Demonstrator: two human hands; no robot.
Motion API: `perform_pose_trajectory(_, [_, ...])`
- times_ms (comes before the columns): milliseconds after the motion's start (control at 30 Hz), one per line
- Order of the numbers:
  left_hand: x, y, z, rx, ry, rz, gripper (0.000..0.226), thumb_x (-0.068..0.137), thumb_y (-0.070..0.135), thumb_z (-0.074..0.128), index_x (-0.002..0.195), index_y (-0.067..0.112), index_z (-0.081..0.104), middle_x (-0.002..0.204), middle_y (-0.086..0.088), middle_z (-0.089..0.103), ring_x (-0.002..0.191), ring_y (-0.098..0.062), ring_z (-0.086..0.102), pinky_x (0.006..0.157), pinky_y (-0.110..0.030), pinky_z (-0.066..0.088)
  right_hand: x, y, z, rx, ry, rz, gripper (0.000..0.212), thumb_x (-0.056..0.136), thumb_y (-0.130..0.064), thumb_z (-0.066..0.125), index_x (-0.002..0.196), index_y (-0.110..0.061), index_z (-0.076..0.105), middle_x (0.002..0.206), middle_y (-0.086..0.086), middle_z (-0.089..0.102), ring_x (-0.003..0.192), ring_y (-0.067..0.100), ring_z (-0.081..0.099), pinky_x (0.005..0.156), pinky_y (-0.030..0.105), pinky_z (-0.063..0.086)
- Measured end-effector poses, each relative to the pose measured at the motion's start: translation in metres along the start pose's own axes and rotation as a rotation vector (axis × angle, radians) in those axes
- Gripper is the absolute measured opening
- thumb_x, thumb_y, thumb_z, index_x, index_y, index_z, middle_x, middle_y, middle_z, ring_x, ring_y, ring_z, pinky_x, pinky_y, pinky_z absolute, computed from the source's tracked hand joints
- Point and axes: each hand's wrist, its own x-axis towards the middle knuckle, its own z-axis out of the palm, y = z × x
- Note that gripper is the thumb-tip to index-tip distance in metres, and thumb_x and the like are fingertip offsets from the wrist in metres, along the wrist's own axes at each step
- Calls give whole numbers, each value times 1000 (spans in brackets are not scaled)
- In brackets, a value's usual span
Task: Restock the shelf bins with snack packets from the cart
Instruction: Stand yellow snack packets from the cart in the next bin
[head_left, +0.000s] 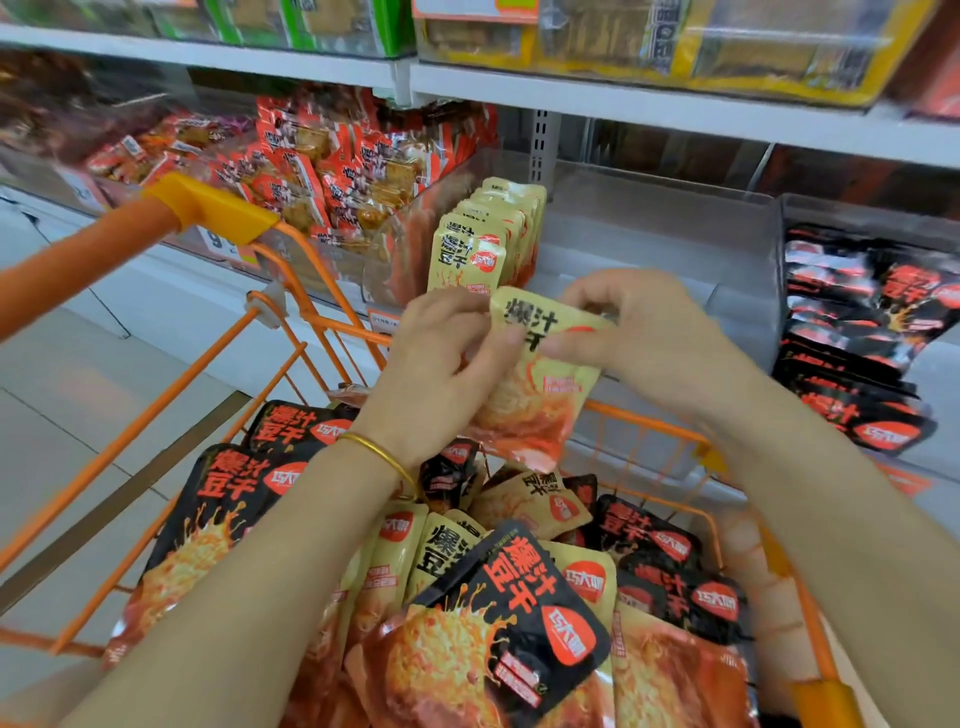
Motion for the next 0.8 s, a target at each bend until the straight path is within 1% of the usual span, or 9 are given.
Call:
perform_pose_trajectory(67, [3, -1, -1, -44, 28, 2, 60, 85, 56, 36, 89, 4, 66, 105, -4, 61, 104, -14, 49, 92, -28, 35, 12, 3, 0, 330, -16, 64, 18, 76, -9, 75, 72, -22, 62, 70, -5, 65, 61, 2, 58, 61, 20, 49])
perform_pose_trajectory(133, [5, -2, -4, -138, 106, -24, 59, 85, 53, 36, 91, 1, 63, 91, -9, 59, 89, -15, 51, 80, -34, 41, 21, 10, 5, 562, -127, 151, 11, 77, -10, 72, 81, -18, 65, 74, -3, 70, 63, 7, 63, 61, 24, 52])
perform_pose_trajectory(267, [7, -6, -7, -199, 198, -126, 51, 88, 51, 37, 98, 8, 61, 95, -5, 59, 94, -23, 53, 83, -45, 45, 35, 17, 16, 370, -268, 165, 6, 78, -18, 72, 82, -19, 68, 65, -10, 64, 49, 0, 47, 46, 16, 31])
perform_pose_trajectory(400, [7, -16, -6, 116, 175, -171, 43, 93, 39, 46, 121, 8, 54, 127, -12, 50, 122, -27, 41, 103, -41, 34, 70, 17, 11, 553, 64, 215, 11, 80, -17, 71, 75, -21, 62, 55, -9, 61, 42, 2, 45, 38, 14, 31])
perform_pose_trajectory(500, [-3, -17, 0, 386, -24, -206, 56, 96, 37, 41, 143, 9, 30, 150, -16, 25, 141, -31, 15, 117, -40, 13, 98, 28, 28, 448, 145, 236, 16, 81, -13, 72, 74, -19, 60, 51, -8, 59, 39, 4, 47, 38, 17, 42])
perform_pose_trajectory(567, [-9, -16, 3, 519, -110, -206, 58, 98, 43, 30, 147, 15, 19, 155, -14, 14, 143, -28, 6, 118, -40, 6, 112, 41, 51, 257, 103, 269, 13, 79, -13, 74, 76, -16, 62, 58, -3, 61, 48, 12, 56, 50, 25, 54])
perform_pose_trajectory(600, [-10, -15, 3, 555, -130, -204, 57, 98, 44, 26, 148, 17, 18, 155, -14, 12, 144, -28, 4, 118, -40, 4, 117, 47, 61, 105, 80, 274, 11, 78, -16, 75, 80, -15, 65, 65, 1, 64, 57, 18, 62, 59, 33, 58])
perform_pose_trajectory(667, [-10, -14, 3, 569, -146, -208, 57, 98, 45, 23, 148, 18, 16, 156, -14, 11, 144, -28, 4, 118, -40, 3, 126, 55, 74, -177, 67, 265, 27, 73, -27, 78, 94, -12, 69, 84, 7, 70, 77, 27, 68, 73, 43, 58])
perform_pose_trajectory(800, [-10, -14, 3, 556, -149, -213, 57, 98, 44, 23, 149, 20, 13, 156, -14, 11, 144, -27, 4, 118, -40, 2, 140, 51, 84, -306, 44, 240, 39, 76, -39, 75, 104, -12, 67, 96, 9, 70, 86, 28, 67, 78, 42, 57])
